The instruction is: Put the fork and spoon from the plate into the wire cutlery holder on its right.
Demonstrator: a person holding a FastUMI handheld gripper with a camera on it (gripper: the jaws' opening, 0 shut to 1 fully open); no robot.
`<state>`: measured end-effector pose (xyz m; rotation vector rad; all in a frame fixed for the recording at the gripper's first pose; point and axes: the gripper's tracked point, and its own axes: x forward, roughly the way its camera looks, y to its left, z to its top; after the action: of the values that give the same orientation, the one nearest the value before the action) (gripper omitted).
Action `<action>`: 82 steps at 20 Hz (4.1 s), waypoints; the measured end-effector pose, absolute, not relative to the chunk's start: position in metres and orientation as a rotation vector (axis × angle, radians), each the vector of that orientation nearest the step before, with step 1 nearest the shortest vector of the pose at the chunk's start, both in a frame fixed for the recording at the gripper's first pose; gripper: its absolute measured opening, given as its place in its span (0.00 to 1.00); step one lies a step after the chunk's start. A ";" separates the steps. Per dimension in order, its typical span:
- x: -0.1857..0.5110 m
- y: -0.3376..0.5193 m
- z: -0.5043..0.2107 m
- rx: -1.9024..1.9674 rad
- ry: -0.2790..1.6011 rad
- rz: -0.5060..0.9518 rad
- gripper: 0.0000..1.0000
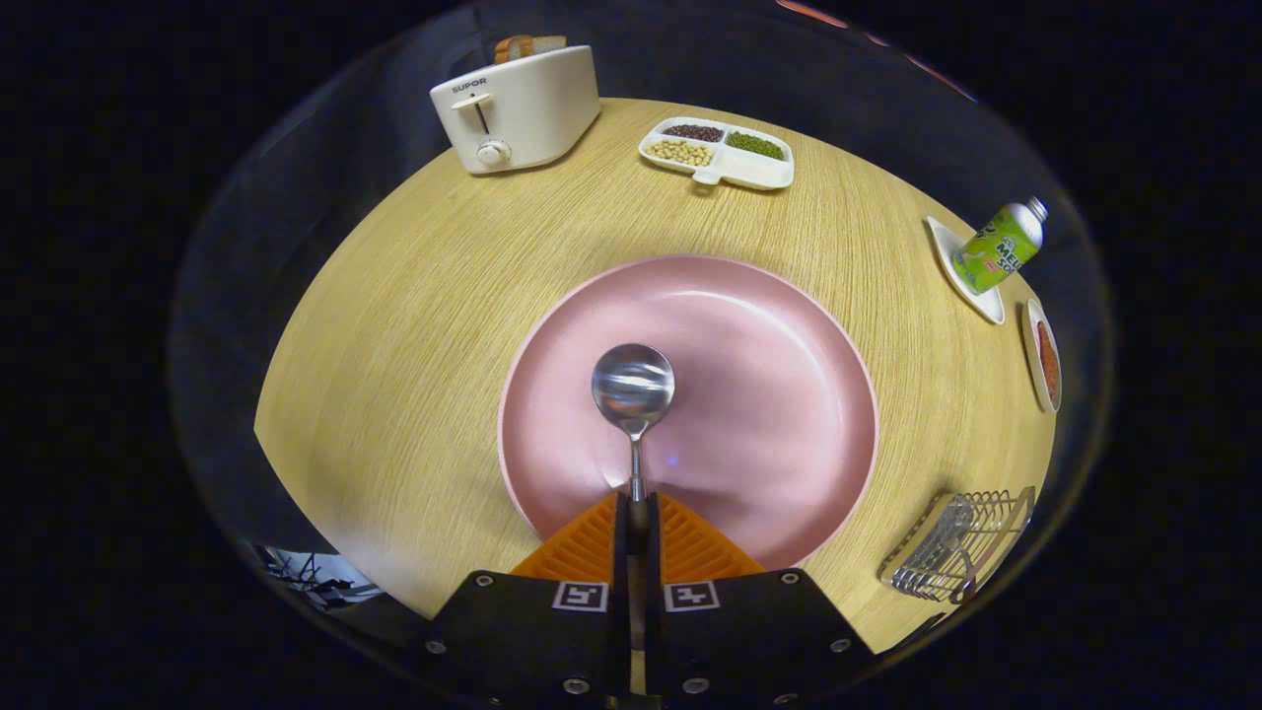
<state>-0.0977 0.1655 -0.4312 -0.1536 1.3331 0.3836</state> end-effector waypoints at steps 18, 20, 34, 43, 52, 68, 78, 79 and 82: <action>-0.084 0.045 -0.296 0.106 1.074 0.131 0.05; -0.086 0.026 -0.282 0.134 1.048 0.096 0.05; -0.141 -0.064 -0.307 0.120 1.253 -0.021 0.05; -0.156 -0.070 -0.320 0.168 1.441 0.040 0.05; -0.158 -0.071 -0.335 0.188 1.629 0.151 0.05; -0.149 -0.077 -0.340 0.223 1.763 0.137 0.05; -0.108 -0.075 -0.343 0.289 1.616 0.074 0.17; -0.101 -0.072 -0.340 0.296 1.580 0.074 0.24; -0.080 -0.070 -0.325 0.330 1.463 0.062 0.35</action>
<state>-0.0801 -0.0699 -0.3247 0.3303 1.4629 0.0619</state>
